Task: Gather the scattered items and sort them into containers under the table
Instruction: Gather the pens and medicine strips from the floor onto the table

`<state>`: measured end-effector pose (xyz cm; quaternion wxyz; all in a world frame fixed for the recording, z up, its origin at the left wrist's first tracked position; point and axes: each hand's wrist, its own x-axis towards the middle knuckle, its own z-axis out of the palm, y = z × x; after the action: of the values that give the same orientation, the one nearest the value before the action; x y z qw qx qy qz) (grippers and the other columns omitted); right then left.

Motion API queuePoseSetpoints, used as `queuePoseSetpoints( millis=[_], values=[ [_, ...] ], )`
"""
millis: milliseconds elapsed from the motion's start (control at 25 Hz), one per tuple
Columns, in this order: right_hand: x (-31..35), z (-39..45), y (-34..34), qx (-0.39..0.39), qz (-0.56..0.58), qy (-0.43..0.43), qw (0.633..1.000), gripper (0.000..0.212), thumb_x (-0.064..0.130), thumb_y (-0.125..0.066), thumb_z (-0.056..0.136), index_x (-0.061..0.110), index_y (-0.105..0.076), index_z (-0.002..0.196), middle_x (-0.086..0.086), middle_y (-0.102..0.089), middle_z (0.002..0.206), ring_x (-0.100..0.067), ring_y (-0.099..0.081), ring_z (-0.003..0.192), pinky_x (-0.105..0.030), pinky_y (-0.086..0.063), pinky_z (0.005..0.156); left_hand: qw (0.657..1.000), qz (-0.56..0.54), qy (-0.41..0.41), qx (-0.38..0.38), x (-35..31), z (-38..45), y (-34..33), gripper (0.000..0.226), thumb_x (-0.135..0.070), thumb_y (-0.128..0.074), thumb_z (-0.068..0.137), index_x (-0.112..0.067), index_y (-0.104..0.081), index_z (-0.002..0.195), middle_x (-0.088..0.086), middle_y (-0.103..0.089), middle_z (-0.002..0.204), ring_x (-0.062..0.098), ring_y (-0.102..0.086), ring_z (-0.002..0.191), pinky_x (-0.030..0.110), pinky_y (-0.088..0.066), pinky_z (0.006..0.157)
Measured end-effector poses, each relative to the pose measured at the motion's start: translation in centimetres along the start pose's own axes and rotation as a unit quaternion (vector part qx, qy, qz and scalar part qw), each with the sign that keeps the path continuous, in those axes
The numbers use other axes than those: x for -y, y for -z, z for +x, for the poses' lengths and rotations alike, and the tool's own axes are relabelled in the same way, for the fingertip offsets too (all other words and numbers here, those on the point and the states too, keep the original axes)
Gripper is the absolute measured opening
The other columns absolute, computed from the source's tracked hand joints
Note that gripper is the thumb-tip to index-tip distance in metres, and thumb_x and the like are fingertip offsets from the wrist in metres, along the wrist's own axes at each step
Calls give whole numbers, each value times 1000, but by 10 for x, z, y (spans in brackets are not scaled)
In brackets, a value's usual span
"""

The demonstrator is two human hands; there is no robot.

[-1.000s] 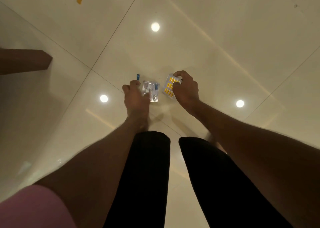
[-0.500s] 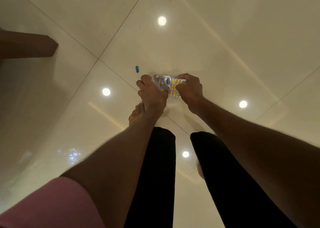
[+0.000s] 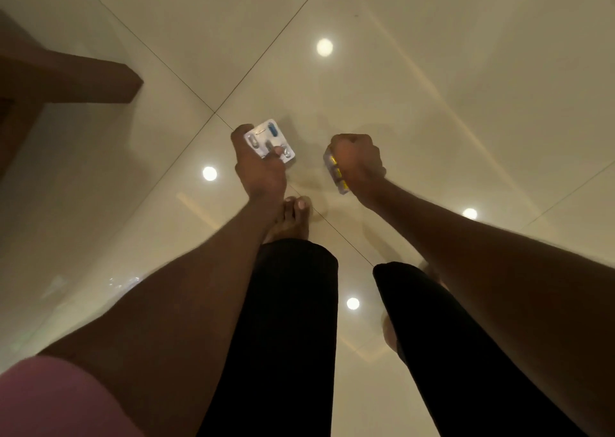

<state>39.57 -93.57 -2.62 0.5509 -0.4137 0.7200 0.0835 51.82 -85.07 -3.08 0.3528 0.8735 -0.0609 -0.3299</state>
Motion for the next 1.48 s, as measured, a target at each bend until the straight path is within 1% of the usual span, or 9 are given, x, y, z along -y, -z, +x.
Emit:
queuePoseSetpoints(
  millis=[280,480,600,680,800,920,1080,1280,1480],
  values=[
    [21,8,-65,-63,-253,214,942,13,38,-59,92,28,-64,98,11,-65,96,-16,-60,87,-42,-28,89,989,-120,91,2,8,32,21,36,8,-43,85,-19,-47,108,-4,-53,96,13,-56,83,25,-50,62],
    [23,19,-95,-123,-342,317,876,25,44,-58,96,23,-58,109,5,-65,95,-19,-61,81,-45,-33,88,976,-130,154,76,6,60,28,23,-35,-52,93,-16,-59,104,-1,-63,98,19,-60,89,24,-45,54],
    [25,16,-102,-146,-403,340,837,16,34,-54,98,19,-59,103,3,-63,89,-21,-58,73,-45,-34,87,952,-190,196,138,3,66,36,34,-56,-56,96,-24,-64,101,-6,-67,79,14,-59,66,21,-43,52],
    [30,11,-100,-127,-392,304,859,15,31,-53,96,19,-62,98,4,-64,87,-21,-58,75,-44,-33,87,931,-240,229,154,0,66,41,34,-50,-61,93,-21,-63,111,-5,-62,77,11,-51,60,22,-39,53],
    [45,-8,-80,-25,-132,168,977,12,33,-64,85,24,-72,83,10,-71,76,-15,-66,73,-37,-49,82,900,-308,253,174,-11,61,54,42,-46,-44,100,-20,-57,130,8,-66,102,20,-60,86,30,-43,68],
    [66,-62,-46,67,100,126,985,7,20,-75,81,20,-79,76,7,-74,71,-12,-70,67,-30,-57,65,868,-383,259,184,-36,38,72,45,-50,-37,105,-19,-57,131,12,-67,120,32,-59,118,43,-52,89],
    [94,-143,-9,63,20,208,976,7,32,-80,76,26,-79,77,12,-75,75,-9,-71,75,-33,-61,71,870,-370,241,217,-87,-12,106,59,-52,-29,108,-12,-53,144,10,-66,133,33,-64,122,57,-45,108],
    [146,-236,33,-39,-131,285,949,9,46,-73,76,37,-74,75,22,-68,71,-5,-67,77,-41,-54,86,868,-372,225,239,-160,-66,164,56,-47,-36,108,-8,-50,147,23,-62,137,38,-66,115,54,-53,97],
    [186,-315,47,-67,-127,293,945,11,47,-71,74,38,-76,76,21,-72,79,-5,-68,81,-43,-55,87,847,-427,215,234,-217,-96,226,47,-33,-43,109,-1,-51,141,29,-62,132,37,-70,101,49,-60,86]
  ],
)
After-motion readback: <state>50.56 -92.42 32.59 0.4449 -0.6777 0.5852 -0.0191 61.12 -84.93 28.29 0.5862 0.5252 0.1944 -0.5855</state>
